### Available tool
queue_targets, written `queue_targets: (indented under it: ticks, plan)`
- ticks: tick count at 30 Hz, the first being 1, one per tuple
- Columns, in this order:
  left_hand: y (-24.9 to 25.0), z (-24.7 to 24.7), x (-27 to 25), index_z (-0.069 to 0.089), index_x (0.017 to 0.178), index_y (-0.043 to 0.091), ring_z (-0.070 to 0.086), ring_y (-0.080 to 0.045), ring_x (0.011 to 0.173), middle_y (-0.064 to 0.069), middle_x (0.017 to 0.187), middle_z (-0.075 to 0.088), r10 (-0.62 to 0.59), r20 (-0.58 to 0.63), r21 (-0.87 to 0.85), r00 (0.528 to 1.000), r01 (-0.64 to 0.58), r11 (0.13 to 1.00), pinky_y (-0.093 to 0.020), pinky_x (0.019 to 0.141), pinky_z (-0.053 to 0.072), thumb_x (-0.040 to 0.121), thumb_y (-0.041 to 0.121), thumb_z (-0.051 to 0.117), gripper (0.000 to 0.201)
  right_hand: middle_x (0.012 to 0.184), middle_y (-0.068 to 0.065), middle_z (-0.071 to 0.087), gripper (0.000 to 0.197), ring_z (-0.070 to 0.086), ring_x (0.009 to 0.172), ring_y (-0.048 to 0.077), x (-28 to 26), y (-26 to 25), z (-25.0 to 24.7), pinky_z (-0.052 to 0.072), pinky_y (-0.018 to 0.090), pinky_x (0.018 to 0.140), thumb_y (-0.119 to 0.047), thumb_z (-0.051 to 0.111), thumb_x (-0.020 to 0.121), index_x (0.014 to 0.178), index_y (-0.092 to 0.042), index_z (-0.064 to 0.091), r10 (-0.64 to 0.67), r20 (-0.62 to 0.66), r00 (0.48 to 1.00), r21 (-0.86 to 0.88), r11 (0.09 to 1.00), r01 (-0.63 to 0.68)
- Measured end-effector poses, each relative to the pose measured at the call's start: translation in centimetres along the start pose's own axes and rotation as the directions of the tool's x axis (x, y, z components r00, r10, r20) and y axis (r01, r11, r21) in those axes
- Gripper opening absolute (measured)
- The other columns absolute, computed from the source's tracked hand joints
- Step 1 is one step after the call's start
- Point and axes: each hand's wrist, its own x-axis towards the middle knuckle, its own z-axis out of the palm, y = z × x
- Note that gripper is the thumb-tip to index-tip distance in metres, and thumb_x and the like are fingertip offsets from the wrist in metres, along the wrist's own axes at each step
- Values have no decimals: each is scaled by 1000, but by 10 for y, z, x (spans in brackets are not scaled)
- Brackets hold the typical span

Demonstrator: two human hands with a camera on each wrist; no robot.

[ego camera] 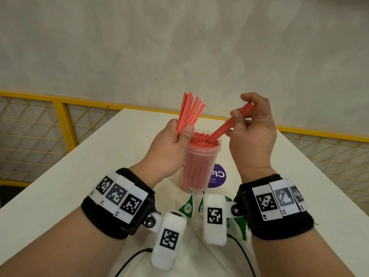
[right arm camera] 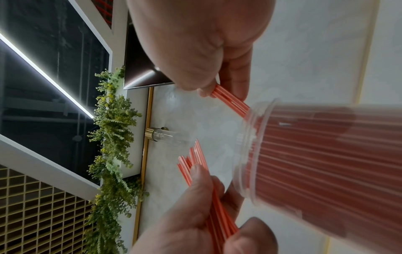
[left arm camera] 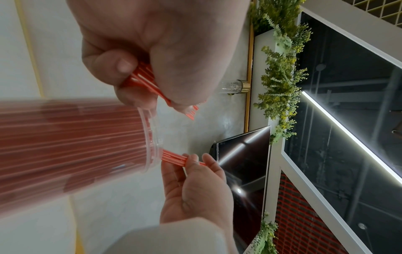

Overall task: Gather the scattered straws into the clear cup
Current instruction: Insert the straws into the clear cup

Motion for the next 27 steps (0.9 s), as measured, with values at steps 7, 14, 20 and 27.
queue_targets:
  ticks: [7,14,20,27]
  plan:
    - [1,0,-1,48,108,23,52,-6,51,-5,105,65,-8,4,-11,1000,8,1000,-15,43,42,100,43,38,24,89,-7,66,26,65,83,16,-5,2,4,52,40,84,-13,60,92,112,-31,62,36,288,957,-104,995,-6]
    - [2,0,-1,48,112,24,52,-1,46,3,102,65,-29,-3,-68,1000,29,997,-17,45,42,101,42,38,23,141,-12,51,29,49,125,0,1,4,-2,35,21,102,-36,52,97,114,-23,70,258,482,838,-268,953,-140]
    - [3,-1,-1,48,107,27,51,2,44,4,100,65,-49,-2,-91,999,49,995,-18,46,41,101,42,38,19,125,-24,61,17,55,96,-15,5,6,-10,38,14,80,-32,62,88,89,-26,77,344,570,746,-322,929,-183]
    - [6,-2,-3,54,96,27,43,-1,41,0,79,58,-129,14,-302,992,127,945,-16,39,32,100,40,44,17,140,-20,50,21,46,122,-2,5,-7,-14,31,20,97,-41,57,93,102,-31,74,320,655,685,-413,910,-31]
